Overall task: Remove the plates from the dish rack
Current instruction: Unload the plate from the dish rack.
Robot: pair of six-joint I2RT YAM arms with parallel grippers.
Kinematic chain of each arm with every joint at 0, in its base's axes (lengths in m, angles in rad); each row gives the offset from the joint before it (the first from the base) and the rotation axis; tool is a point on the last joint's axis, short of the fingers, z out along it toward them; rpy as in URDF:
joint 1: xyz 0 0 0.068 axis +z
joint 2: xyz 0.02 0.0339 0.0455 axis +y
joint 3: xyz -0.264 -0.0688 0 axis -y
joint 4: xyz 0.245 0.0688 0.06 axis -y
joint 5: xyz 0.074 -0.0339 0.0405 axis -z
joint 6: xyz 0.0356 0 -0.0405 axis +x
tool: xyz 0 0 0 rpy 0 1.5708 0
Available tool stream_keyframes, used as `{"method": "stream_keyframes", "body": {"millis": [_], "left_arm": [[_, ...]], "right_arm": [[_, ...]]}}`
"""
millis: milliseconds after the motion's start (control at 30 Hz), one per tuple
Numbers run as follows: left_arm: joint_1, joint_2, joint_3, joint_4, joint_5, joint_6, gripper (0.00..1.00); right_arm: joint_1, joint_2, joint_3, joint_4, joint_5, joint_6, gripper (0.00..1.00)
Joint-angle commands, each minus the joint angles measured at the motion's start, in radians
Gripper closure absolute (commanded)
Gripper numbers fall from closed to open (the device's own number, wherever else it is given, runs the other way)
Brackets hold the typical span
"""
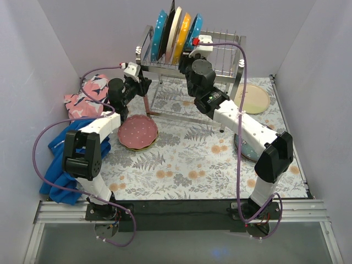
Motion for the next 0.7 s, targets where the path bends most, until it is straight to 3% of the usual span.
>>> {"method": "stream_keyframes", "body": {"millis": [0, 367, 667], "left_arm": [[-0.013, -0.013, -0.02, 0.029, -0.024, -0.089, 1.0], [-0.018, -0.041, -0.052, 0.055, -0.042, -0.085, 1.0], [-0.018, -0.053, -0.052, 0.05, -0.062, -0.08, 1.0]], "right_arm": [[0.009, -0.002, 0.125, 0.107, 0.036, -0.052, 0.99], [0.002, 0.034, 0.233, 0.11, 0.041, -0.094, 0.99], [0.002, 0.004, 0.211, 0.115, 0.061, -0.097, 0.99]]}}
